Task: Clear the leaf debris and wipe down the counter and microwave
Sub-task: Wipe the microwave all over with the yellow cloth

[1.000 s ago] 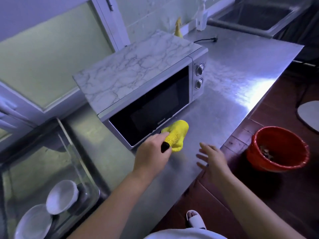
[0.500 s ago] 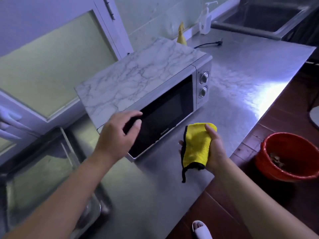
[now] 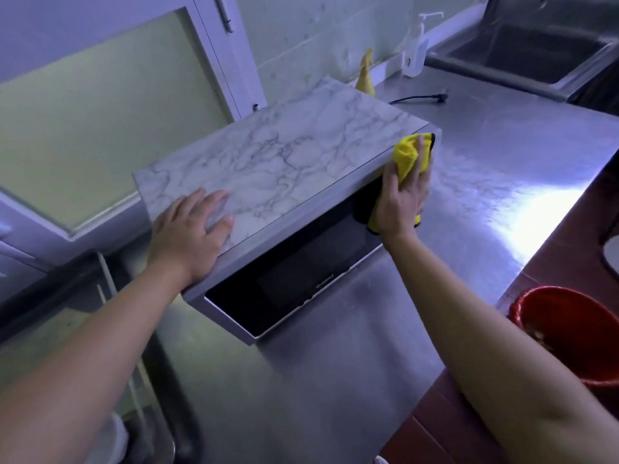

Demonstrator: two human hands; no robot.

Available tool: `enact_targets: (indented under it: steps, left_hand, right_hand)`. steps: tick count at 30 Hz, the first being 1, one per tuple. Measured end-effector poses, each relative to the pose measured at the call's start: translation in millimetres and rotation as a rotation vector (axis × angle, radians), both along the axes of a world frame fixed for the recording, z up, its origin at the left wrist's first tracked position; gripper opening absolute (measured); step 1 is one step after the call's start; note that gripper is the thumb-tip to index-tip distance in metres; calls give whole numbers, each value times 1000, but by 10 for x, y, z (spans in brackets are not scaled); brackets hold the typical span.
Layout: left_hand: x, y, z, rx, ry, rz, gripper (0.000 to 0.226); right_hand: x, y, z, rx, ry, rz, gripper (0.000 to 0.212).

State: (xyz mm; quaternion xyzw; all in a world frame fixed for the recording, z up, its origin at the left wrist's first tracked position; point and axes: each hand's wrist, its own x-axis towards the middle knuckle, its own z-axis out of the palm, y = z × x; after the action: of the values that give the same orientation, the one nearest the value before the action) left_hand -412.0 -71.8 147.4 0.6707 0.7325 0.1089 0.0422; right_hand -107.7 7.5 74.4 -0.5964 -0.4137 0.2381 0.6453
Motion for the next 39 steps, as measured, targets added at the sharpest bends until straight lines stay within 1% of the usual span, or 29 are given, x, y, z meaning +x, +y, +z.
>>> enact_targets:
  steps: [1, 2, 3, 7, 9, 11, 13, 16, 20, 23, 25, 27, 28, 29, 30, 31, 32, 33, 34, 35, 36, 37, 38, 39]
  left_hand:
    - [13, 0, -6, 10, -1, -1, 66]
    - [26, -3, -13, 20, 2, -3, 66]
    - [34, -6, -18, 30, 5, -3, 65]
    - [33, -5, -28, 61, -16, 7, 63]
    - [35, 6, -27, 65, -28, 9, 62]
    - [37, 13, -26, 70, -32, 7, 62]
    - [40, 9, -30, 74, -35, 3, 61]
    - [37, 1, -31, 79, -42, 8, 60]
    - [30, 1, -21, 100, -40, 8, 60]
    - [22, 17, -22, 92, -50, 11, 62]
    - [13, 15, -16, 87, -64, 13, 61]
    - [11, 4, -7, 88, -64, 9, 57]
    - [12, 1, -4, 86, -63, 6, 55]
    - [13, 1, -3, 82, -64, 6, 54]
    - [17, 3, -3, 80, -68, 6, 54]
    - [21, 7, -1, 78, -73, 7, 56]
    - [27, 7, -2, 77, -76, 11, 58]
    - [28, 6, -4, 79, -75, 15, 60]
    - [27, 3, -11, 83, -72, 20, 62]
    - [23, 2, -17, 87, -71, 23, 63]
    - [19, 2, -24, 90, -71, 24, 63]
    - [14, 9, -29, 91, -72, 23, 63]
    - [9, 19, -32, 92, -70, 20, 63]
    - [4, 28, -35, 89, -64, 15, 63]
  right_hand:
    - [-67, 45, -60, -43, -46, 9, 63]
    - [-109, 84, -105, -65, -51, -7, 67]
    - [-139, 114, -131, -74, -13, -37, 70]
    - [-310, 112, -210, -151, 312, -110, 72]
    - [-489, -2, -286, -203, 406, -94, 70]
    - [-751, -220, -341, -218, 458, -69, 68]
    - [-1080, -508, -371, -230, 474, -33, 69]
    - [-1641, -1020, -323, -269, 458, 59, 77]
    - [-2291, -1654, -245, -275, 408, 191, 74]
    - [-2515, -1864, -167, -295, 372, 238, 76]
    - [-2460, -1929, -122, -240, 381, 298, 73]
    - [-2245, -2001, -172, -158, 488, 424, 72]
    - [-2086, -2029, -241, -189, 597, 477, 71]
    - [-1881, -2036, -276, -297, 755, 503, 70]
    - [-1634, -2011, -290, -463, 953, 518, 67]
    - [-1382, -1963, -312, -578, 1107, 526, 62]
    - [-1135, -1903, -306, -614, 1149, 528, 59]
    - [-914, -1808, -290, -602, 1117, 502, 59]
    - [-719, -1675, -258, -539, 1076, 448, 58]
    - [-564, -1504, -215, -422, 983, 367, 58]
    - [-452, -1316, -161, -273, 838, 267, 59]
    - [-362, -1108, -85, -109, 615, 195, 62]
    - [-322, -899, -42, 56, 352, 196, 63]
    - [-319, -695, -43, 166, 79, 206, 61]
